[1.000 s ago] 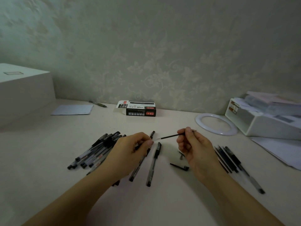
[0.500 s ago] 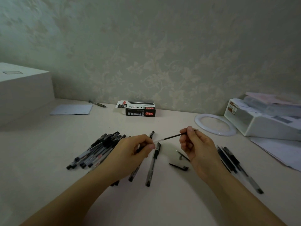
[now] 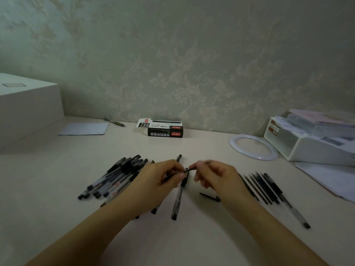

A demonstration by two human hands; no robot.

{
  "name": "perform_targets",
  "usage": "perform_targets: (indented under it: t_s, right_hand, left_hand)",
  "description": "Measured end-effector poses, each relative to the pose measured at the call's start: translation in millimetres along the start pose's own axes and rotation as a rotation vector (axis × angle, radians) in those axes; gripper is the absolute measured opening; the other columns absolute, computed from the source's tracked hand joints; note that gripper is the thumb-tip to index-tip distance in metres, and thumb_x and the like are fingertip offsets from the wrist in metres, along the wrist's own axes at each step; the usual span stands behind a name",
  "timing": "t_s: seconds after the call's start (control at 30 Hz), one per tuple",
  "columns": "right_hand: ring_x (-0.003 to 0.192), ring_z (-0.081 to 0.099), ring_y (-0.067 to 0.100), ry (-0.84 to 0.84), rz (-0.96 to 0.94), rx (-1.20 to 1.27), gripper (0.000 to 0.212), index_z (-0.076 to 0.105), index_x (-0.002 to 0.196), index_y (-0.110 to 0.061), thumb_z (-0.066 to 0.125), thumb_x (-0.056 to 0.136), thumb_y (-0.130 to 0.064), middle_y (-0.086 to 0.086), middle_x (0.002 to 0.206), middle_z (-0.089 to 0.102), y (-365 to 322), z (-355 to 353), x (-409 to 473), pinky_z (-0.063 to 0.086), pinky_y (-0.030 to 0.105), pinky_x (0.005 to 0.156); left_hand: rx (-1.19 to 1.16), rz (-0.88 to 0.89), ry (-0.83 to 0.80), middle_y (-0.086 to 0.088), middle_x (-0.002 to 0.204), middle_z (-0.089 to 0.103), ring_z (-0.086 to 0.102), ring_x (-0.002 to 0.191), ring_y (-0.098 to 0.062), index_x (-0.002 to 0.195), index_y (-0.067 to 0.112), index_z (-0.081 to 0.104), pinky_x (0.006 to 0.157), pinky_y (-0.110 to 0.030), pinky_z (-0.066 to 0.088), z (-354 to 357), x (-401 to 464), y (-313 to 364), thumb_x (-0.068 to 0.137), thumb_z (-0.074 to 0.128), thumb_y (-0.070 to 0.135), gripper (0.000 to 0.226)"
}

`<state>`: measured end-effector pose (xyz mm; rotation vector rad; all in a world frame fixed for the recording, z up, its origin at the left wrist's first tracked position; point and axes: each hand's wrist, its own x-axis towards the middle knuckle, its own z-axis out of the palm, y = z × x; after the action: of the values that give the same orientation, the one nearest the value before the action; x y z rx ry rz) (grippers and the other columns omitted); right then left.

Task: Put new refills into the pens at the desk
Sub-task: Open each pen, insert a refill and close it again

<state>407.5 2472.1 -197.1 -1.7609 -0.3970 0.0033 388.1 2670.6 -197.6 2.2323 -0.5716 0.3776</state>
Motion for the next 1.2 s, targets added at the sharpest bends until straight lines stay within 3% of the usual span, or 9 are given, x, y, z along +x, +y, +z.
perform_targets:
  t_s: [0.1,0.27,0.47,0.67,0.77,0.87,0.97,1.1,1.2]
  right_hand:
    - [0.060,0.055,0.000,0.004,-0.067,-0.318,0.031,0.072,0.097,-0.035,0.070,0.075,-0.058,-0.010,0.078,0.066,1,0,0,0.048,0.015,0.057]
    - [0.063,0.058,-0.001,0.183,-0.156,-0.680,0.009,0.072,0.090,-0.023,0.077,0.083,-0.022,-0.009,0.081,0.062,5,-30,4,0.041,0.007,0.061]
    - [0.073,0.054,0.004,0.098,-0.070,-0.829,0.009,0.075,0.092,-0.026,0.075,0.085,-0.030,-0.011,0.084,0.058,10,-36,5,0.038,0.013,0.063]
    - [0.074,0.051,0.005,-0.017,-0.045,-0.946,0.009,0.076,0.089,-0.022,0.073,0.086,-0.030,-0.007,0.085,0.061,10,-38,5,0.044,0.022,0.071]
    - [0.071,0.055,0.004,0.029,-0.089,-0.882,0.004,0.076,0.084,-0.023,0.075,0.085,-0.026,-0.010,0.080,0.066,8,-34,5,0.046,0.023,0.071]
    - [0.070,0.066,0.003,0.140,-0.113,-0.524,0.004,0.077,0.077,-0.028,0.078,0.081,-0.025,-0.012,0.072,0.073,3,-29,2,0.049,0.012,0.066]
    - [0.069,0.069,0.005,0.028,-0.082,-0.306,0.010,0.078,0.079,-0.031,0.077,0.082,-0.022,-0.009,0.076,0.075,1,-21,1,0.050,0.010,0.066]
    - [0.083,0.072,0.007,-0.086,-0.060,-0.277,0.016,0.078,0.084,-0.033,0.075,0.084,-0.017,-0.008,0.085,0.076,3,-16,0,0.053,0.013,0.075]
    - [0.082,0.072,0.007,-0.072,-0.081,-0.256,0.018,0.078,0.084,-0.034,0.076,0.083,-0.016,-0.007,0.085,0.076,3,-13,0,0.053,0.013,0.076]
  left_hand:
    - [-0.008,0.006,0.035,0.023,0.079,0.062,0.058,0.065,-0.002,0.101,0.028,0.061,0.059,-0.012,0.044,0,0,-1,0.094,0.055,0.032,0.011]
    - [0.014,-0.005,0.032,0.015,0.075,0.063,0.054,0.057,0.002,0.105,0.033,0.056,0.057,-0.008,0.041,-2,0,-4,0.096,0.052,0.030,0.011]
    - [0.078,0.019,-0.040,0.005,0.071,0.062,0.057,0.065,-0.010,0.106,0.027,0.063,0.061,-0.018,0.047,-2,-2,-2,0.097,0.051,0.028,0.015]
    - [0.153,-0.016,-0.079,0.017,0.084,0.065,0.059,0.072,0.002,0.102,0.034,0.062,0.065,-0.012,0.046,6,-4,-4,0.095,0.053,0.033,0.011]
    - [0.178,-0.027,-0.061,0.021,0.079,0.061,0.055,0.072,0.008,0.101,0.036,0.060,0.060,-0.009,0.039,13,-4,-3,0.095,0.052,0.035,0.010]
    - [0.157,-0.007,-0.030,0.022,0.066,0.052,0.052,0.067,0.009,0.099,0.035,0.059,0.054,-0.009,0.034,20,-4,1,0.096,0.049,0.034,0.010]
    - [0.137,0.006,-0.008,0.024,0.067,0.049,0.051,0.070,0.011,0.103,0.034,0.059,0.056,-0.006,0.035,24,-3,3,0.098,0.047,0.033,0.013]
    - [0.126,0.008,-0.003,0.023,0.070,0.049,0.051,0.071,0.009,0.103,0.034,0.059,0.055,-0.007,0.033,23,-3,4,0.097,0.046,0.034,0.013]
    - [0.122,0.012,-0.014,0.018,0.076,0.054,0.054,0.073,0.002,0.102,0.034,0.058,0.061,-0.016,0.045,22,-3,5,0.097,0.047,0.034,0.012]
